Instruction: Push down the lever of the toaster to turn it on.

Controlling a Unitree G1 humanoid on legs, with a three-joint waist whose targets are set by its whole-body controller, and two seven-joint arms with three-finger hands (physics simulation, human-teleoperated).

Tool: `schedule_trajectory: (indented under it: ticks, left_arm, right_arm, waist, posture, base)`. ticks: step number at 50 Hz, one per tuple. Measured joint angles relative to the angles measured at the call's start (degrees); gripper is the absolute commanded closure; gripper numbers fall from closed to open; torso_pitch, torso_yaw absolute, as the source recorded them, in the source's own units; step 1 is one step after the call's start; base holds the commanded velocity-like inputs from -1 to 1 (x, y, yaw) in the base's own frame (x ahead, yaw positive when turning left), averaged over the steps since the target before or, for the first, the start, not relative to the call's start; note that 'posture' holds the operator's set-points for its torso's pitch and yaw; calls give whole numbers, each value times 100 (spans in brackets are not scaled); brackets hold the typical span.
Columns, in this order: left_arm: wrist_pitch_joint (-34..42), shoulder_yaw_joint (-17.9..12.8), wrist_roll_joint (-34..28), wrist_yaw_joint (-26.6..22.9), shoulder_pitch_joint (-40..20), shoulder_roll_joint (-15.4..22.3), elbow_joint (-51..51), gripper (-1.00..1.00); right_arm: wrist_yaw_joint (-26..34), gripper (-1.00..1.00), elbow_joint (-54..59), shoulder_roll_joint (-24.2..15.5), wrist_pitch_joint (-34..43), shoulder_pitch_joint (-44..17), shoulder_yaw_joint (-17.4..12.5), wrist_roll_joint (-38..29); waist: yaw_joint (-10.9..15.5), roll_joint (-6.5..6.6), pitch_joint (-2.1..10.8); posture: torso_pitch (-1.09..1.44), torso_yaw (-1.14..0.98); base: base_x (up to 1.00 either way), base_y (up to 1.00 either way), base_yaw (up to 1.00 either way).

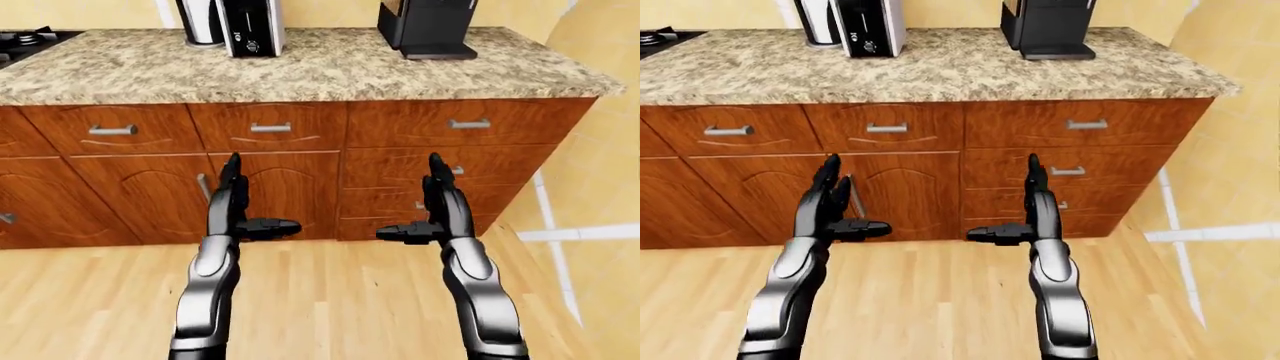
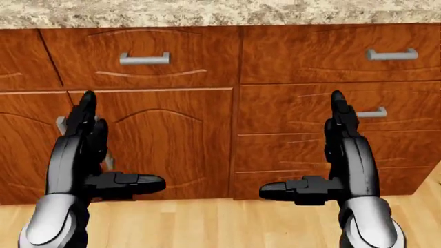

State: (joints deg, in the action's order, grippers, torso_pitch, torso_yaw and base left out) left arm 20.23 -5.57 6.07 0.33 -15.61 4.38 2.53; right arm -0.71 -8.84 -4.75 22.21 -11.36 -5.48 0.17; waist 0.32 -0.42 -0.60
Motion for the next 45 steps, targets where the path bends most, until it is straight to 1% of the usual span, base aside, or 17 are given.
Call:
schedule_trajectory:
  ticks: [2, 4, 6, 7, 8, 9, 10, 12, 14, 18, 22, 25, 33, 36, 40, 42, 45]
  left_arm:
    - [226, -58, 65, 54, -244, 35, 60, -100]
    - [572, -101, 184, 147, -615, 89, 50, -100]
    - [872, -142, 317, 228, -892, 185, 130, -100]
    - [1241, -230, 464, 269, -1424, 388, -105, -100]
    - [1625, -381, 631, 331, -2056, 635, -413, -100]
    - [1848, -525, 756, 415, -2461, 815, -538, -100]
    - [1935, -618, 842, 504, -2651, 928, -488, -100]
    - [1923, -665, 958, 643, -2763, 1054, -238, -100]
    - [1865, -647, 1057, 715, -2850, 1125, -195, -100]
    - [1989, -556, 1226, 786, -3095, 1222, -574, -100]
    - [2148, -559, 1328, 822, -3299, 1358, -952, -100]
    - [2136, -579, 1355, 835, -3374, 1434, -1072, -100]
    - [2119, -575, 1380, 823, -3680, 1566, -1285, -100]
    - [2205, -574, 1395, 834, -3630, 1611, -1198, -100]
    - [2233, -608, 1402, 828, -3667, 1662, -1131, -100]
    - [2188, -611, 1392, 816, -3676, 1685, -1163, -100]
    - [2195, -626, 1342, 822, -3687, 1720, -1203, -100]
  right_arm:
    - [12, -100, -194, -55, 358, -266, -25, -44]
    - [71, -100, -279, -211, 825, -657, 5, -138]
    - [176, -100, -409, -236, 1245, -979, 6, -194]
    - [258, -100, -440, -385, 1860, -1492, -50, -135]
    - [326, -100, -485, -569, 2517, -2105, -142, -55]
    - [350, -100, -618, -695, 2941, -2527, -237, 5]
    - [342, -100, -799, -779, 3129, -2737, -315, 39]
    - [287, -100, -1060, -880, 3192, -2859, -394, 53]
    - [221, -100, -1075, -887, 3225, -2916, -421, 71]
    - [188, -100, -818, -990, 3596, -3146, -403, 252]
    - [244, -100, -746, -1129, 3902, -3327, -363, 381]
    - [265, -100, -633, -1239, 4030, -3567, -376, 412]
    - [291, -100, -449, -1396, 4084, -4018, -462, 498]
    - [280, -100, -490, -1459, 4187, -4041, -529, 604]
    - [213, -100, -521, -1530, 4194, -4095, -621, 696]
    - [187, -100, -430, -1546, 4117, -4123, -604, 733]
    - [143, -100, -384, -1495, 4075, -4174, -530, 806]
  waist:
    - [-8, 3, 15]
    - [-4, 0, -2]
    - [-15, -6, 4]
    - [-10, 0, -111]
    - [-10, 3, -167]
    - [-11, 4, -141]
    - [-6, 3, -85]
    - [7, -3, 9]
    - [10, -4, 44]
    - [20, 22, -49]
    - [6, 33, -167]
    - [2, 42, -201]
    - [4, 30, -176]
    - [-13, 83, -95]
    - [-50, 149, -50]
    - [-50, 134, -49]
    - [-27, 35, -69]
  posture:
    - [0, 0]
    - [0, 0]
    - [0, 0]
    - [0, 0]
    - [0, 0]
    - [0, 0]
    - [0, 0]
    - [0, 0]
    - [0, 0]
    - [0, 0]
    - [0, 0]
    - [0, 0]
    - [0, 0]
    - [0, 0]
    - [0, 0]
    - [0, 0]
    - [0, 0]
  base:
    - [0, 0, 0]
    - [0, 0, 0]
    - [0, 0, 0]
    - [0, 0, 0]
    - [0, 0, 0]
    - [0, 0, 0]
    - [0, 0, 0]
    - [0, 0, 0]
    - [0, 0, 0]
    - [0, 0, 0]
    - [0, 0, 0]
    - [0, 0, 0]
    - [0, 1, 0]
    - [0, 7, 0]
    - [0, 9, 0]
    - [0, 9, 0]
    - [0, 9, 0]
